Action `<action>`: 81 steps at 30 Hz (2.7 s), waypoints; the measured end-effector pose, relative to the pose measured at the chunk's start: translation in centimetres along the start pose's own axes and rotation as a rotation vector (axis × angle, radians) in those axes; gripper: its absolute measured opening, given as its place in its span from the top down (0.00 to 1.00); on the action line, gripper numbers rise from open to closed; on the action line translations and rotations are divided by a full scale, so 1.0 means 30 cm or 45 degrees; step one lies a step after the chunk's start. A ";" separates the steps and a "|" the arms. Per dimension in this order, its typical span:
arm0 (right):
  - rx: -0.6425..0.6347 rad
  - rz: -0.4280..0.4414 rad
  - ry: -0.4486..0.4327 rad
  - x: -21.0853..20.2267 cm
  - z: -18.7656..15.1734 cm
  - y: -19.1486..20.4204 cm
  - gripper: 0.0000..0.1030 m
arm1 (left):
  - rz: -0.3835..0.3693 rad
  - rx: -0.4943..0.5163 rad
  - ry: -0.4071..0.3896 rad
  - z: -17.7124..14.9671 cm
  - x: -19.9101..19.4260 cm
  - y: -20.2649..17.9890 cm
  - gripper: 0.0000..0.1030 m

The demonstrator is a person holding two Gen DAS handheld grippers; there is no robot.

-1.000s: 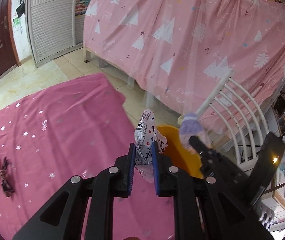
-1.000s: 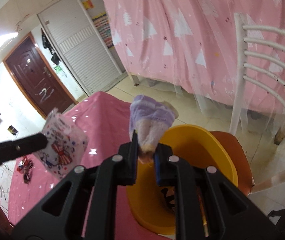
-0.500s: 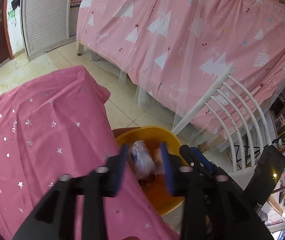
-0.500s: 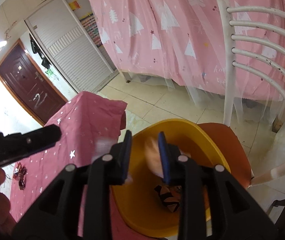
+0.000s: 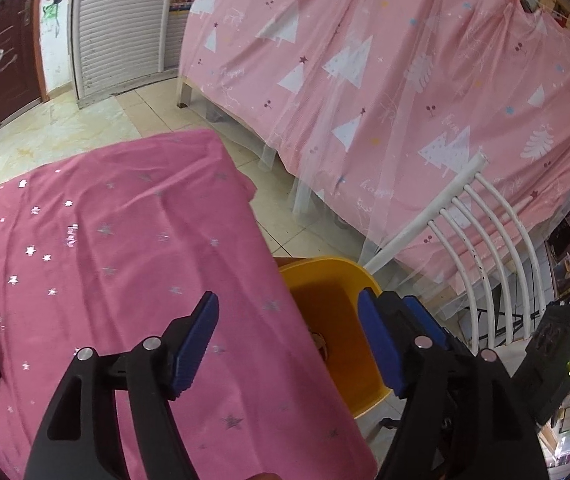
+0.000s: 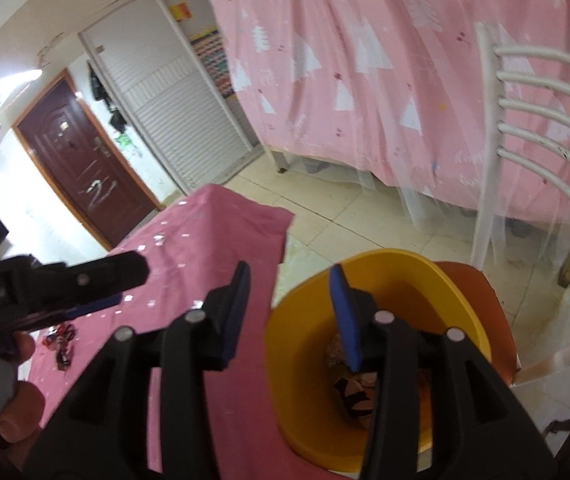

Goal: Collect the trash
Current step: 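Move both tools back over the table toward the red wrapper and black cable, then grasp the red Hello Kitty wrapper with the left tool while the right tool grasps the black cable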

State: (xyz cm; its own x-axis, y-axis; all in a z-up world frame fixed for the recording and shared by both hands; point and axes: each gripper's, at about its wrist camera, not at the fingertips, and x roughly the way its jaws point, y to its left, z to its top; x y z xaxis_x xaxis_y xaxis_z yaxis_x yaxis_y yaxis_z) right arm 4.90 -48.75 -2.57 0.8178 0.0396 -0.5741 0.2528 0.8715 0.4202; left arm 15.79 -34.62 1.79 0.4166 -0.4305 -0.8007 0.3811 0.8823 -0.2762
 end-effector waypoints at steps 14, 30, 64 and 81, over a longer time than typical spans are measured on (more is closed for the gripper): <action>-0.176 0.200 0.012 -0.001 -0.065 0.294 0.41 | 0.105 -0.102 -0.138 0.005 -0.223 0.302 0.25; -0.415 0.255 0.147 0.082 -0.180 0.591 0.33 | 0.215 -0.264 -0.170 -0.017 -0.313 0.663 0.24; -0.732 0.272 0.350 0.199 -0.359 1.017 0.33 | 0.446 -0.267 -0.061 -0.090 -0.263 0.991 0.65; -0.771 0.226 0.438 0.258 -0.366 1.074 0.54 | 0.391 -0.250 -0.075 -0.107 -0.266 1.013 0.74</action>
State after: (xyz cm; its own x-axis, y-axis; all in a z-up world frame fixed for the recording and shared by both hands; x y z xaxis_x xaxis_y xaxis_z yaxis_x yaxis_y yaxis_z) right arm 13.68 -14.99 -1.19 0.5854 0.2706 -0.7643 -0.2813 0.9519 0.1216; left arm 21.38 -3.76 -1.92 0.5358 -0.1449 -0.8318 0.0676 0.9894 -0.1287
